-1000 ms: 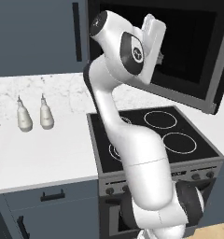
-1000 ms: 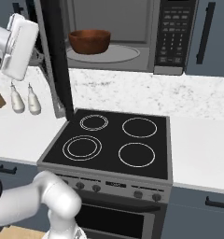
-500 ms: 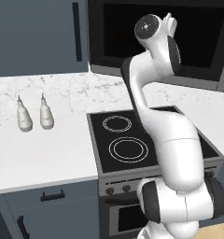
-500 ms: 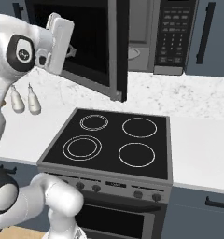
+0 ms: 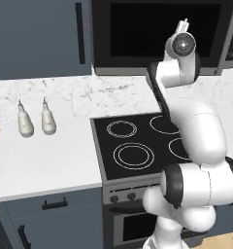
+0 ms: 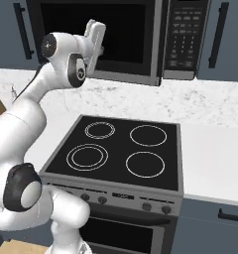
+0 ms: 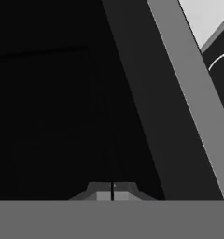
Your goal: Open the microwave, place the bowl with waffle inside the microwave, then close the microwave door and turn it on.
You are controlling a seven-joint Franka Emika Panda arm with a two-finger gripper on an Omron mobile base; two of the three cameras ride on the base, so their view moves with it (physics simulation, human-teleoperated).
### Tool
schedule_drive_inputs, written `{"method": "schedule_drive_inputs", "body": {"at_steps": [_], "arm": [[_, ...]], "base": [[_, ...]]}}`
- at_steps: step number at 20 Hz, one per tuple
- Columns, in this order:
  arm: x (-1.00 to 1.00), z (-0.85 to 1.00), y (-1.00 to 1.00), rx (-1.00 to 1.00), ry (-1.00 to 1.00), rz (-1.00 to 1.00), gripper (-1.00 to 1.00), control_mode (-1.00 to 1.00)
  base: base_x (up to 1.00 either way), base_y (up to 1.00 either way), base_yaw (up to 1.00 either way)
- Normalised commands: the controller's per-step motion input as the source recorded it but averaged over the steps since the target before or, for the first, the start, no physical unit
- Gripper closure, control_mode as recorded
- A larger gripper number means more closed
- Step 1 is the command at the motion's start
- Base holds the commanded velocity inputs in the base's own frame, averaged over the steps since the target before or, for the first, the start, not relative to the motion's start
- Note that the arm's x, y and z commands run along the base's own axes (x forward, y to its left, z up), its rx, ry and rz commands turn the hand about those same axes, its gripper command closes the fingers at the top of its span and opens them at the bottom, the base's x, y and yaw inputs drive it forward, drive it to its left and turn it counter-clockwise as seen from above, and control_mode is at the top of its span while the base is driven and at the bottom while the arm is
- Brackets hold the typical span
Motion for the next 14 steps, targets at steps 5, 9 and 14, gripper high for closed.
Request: {"method": "schedule_drive_inputs", "body": {"at_steps": [5, 9, 14], "arm": [[1.0, -0.17, -0.36, 0.05, -0.18, 0.26, 1.0, -1.0], [1.0, -0.2, -0.3, 0.03, -0.14, 0.26, 1.0, -1.0], [0.75, -0.1, -0.34, 0.05, -0.08, 0.27, 1.0, -1.0]], "base": [[0.0, 0.0, 0.0], [0.0, 0.0, 0.0], [0.0, 0.0, 0.0]]}}
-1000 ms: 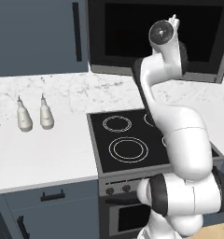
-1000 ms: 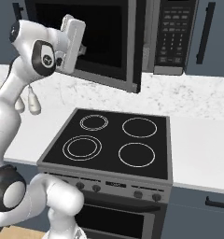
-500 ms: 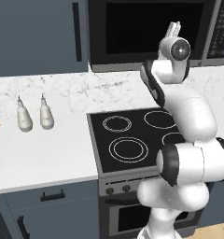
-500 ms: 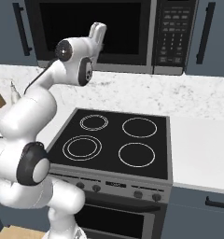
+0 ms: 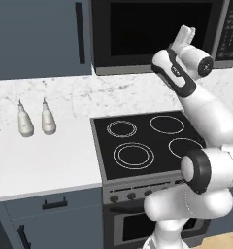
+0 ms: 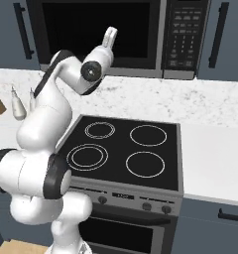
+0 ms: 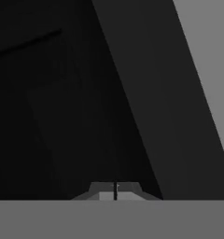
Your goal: Open the microwave, place the bowl with waffle inside the microwave, then close the microwave door and turn it on.
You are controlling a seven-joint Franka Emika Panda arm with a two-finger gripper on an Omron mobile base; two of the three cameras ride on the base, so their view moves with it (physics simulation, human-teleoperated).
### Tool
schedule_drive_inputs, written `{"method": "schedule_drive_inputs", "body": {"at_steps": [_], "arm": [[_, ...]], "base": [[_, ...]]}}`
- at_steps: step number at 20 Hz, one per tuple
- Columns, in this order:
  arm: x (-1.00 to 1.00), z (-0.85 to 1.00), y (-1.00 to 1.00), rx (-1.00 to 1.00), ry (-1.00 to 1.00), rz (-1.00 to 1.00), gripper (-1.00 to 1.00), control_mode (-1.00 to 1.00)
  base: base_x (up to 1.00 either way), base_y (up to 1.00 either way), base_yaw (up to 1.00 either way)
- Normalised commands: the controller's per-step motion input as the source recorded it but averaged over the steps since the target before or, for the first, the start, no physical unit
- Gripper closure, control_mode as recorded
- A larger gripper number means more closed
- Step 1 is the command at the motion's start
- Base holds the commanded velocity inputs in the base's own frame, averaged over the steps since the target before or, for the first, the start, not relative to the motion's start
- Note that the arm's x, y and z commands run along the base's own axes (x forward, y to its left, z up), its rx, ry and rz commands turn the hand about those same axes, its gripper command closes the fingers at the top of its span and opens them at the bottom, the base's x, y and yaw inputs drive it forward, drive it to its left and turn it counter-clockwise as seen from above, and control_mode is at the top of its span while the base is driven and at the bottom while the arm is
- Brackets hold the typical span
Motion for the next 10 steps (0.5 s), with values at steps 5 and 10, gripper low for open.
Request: {"method": "schedule_drive_inputs", "body": {"at_steps": [5, 10], "arm": [[-0.93, 0.03, -0.48, 0.02, -0.04, 0.3, 1.0, -1.0], [-1.0, 0.11, -0.6, -0.02, -0.18, 0.07, 1.0, -1.0]], "base": [[0.0, 0.0, 0.0], [0.0, 0.0, 0.0]]}}
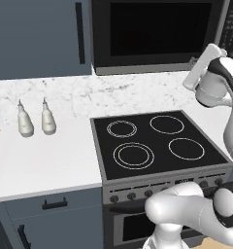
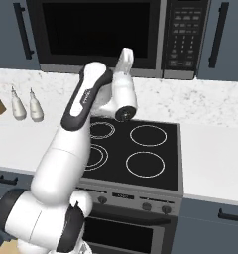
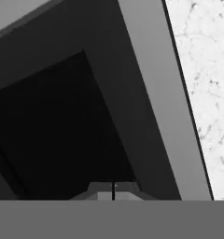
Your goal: Open the microwave, place the bowl with waffle inside the microwave, then close the microwave door and turn it on.
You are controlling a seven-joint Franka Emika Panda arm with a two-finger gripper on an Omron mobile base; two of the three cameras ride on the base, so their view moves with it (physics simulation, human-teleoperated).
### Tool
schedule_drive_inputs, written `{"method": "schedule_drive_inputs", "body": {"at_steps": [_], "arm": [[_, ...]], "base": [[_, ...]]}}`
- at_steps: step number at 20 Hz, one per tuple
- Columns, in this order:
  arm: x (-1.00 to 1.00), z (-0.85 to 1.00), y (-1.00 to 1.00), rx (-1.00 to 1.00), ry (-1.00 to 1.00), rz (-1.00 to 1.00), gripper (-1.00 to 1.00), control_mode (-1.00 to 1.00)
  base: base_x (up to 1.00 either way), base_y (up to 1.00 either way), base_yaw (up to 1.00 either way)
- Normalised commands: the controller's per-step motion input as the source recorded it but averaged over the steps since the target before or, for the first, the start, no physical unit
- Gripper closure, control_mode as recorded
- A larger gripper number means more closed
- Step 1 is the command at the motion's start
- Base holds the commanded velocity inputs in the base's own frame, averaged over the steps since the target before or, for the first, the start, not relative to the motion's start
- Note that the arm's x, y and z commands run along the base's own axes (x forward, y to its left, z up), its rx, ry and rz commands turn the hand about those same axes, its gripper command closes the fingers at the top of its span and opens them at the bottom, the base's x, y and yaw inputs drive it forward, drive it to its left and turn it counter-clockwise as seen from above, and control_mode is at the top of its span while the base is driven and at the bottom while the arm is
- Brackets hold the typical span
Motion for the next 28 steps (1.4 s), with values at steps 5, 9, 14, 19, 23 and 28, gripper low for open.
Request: {"method": "schedule_drive_inputs", "body": {"at_steps": [5, 9, 14, 19, 23, 28], "arm": [[-1.0, 0.23, -0.69, -0.11, -0.09, 0.0, 1.0, -1.0], [-0.8, 0.17, -0.81, -0.25, 0.0, -0.04, 1.0, -1.0], [-0.53, 0.22, -0.86, -0.33, 0.02, -0.08, 1.0, -1.0], [-0.35, 0.13, -0.77, -0.34, 0.11, -0.1, 1.0, -1.0], [-0.17, 0.0, -0.5, -0.38, 0.22, -0.04, 1.0, -1.0], [-0.02, 0.02, -0.07, -0.27, 0.13, -0.02, 1.0, -1.0]], "base": [[0.0, 0.0, 0.0], [0.0, 0.0, 0.0], [0.0, 0.0, 0.0], [0.0, 0.0, 0.0], [0.0, 0.0, 0.0], [0.0, 0.0, 0.0]]}}
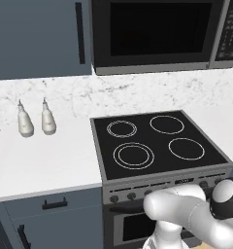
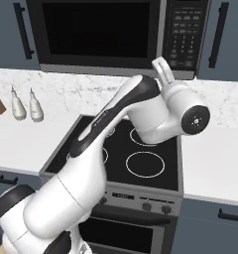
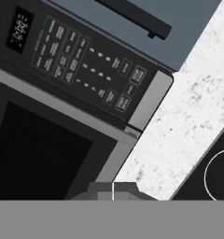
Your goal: Open the microwave, place the bowl with waffle inside the microwave, then close the microwave door and turn it on.
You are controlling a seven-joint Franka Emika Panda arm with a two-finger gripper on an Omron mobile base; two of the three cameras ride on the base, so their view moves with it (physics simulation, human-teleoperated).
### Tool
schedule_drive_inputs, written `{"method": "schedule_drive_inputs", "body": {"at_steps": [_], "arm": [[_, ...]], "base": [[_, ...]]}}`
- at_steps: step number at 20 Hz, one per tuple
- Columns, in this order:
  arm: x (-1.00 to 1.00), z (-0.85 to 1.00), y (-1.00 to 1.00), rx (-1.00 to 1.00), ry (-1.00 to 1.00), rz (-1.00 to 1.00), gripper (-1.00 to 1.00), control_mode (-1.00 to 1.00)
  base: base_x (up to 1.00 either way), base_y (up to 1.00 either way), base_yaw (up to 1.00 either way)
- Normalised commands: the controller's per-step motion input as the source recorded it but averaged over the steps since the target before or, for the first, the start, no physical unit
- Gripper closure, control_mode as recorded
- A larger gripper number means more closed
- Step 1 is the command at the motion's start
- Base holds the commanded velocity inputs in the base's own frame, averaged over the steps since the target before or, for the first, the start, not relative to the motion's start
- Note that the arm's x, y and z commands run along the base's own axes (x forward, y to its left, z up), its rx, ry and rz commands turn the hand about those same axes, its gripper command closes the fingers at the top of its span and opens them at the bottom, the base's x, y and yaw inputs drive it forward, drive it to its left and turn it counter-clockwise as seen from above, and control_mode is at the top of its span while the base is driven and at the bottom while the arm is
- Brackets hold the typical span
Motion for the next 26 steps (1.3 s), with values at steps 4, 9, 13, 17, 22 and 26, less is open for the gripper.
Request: {"method": "schedule_drive_inputs", "body": {"at_steps": [4, 9, 13, 17, 22, 26], "arm": [[0.0, 0.09, 0.15, -0.02, 0.0, -0.01, 1.0, -1.0], [0.15, 0.03, 0.07, 0.0, 0.0, -0.05, 1.0, -1.0], [0.56, 0.0, 0.0, 0.0, 0.01, -0.19, 1.0, -1.0], [0.7, 0.0, -0.04, 0.0, 0.07, -0.23, 1.0, -1.0], [0.51, 0.0, -0.3, 0.0, 0.09, -0.17, 1.0, -1.0], [0.11, 0.0, -0.16, 0.07, 0.01, -0.02, 1.0, -1.0]], "base": [[0.0, 0.0, 0.0], [0.0, 0.0, 0.0], [0.0, 0.0, 0.0], [0.0, 0.0, 0.0], [0.0, 0.0, 0.0], [0.0, 0.0, 0.0]]}}
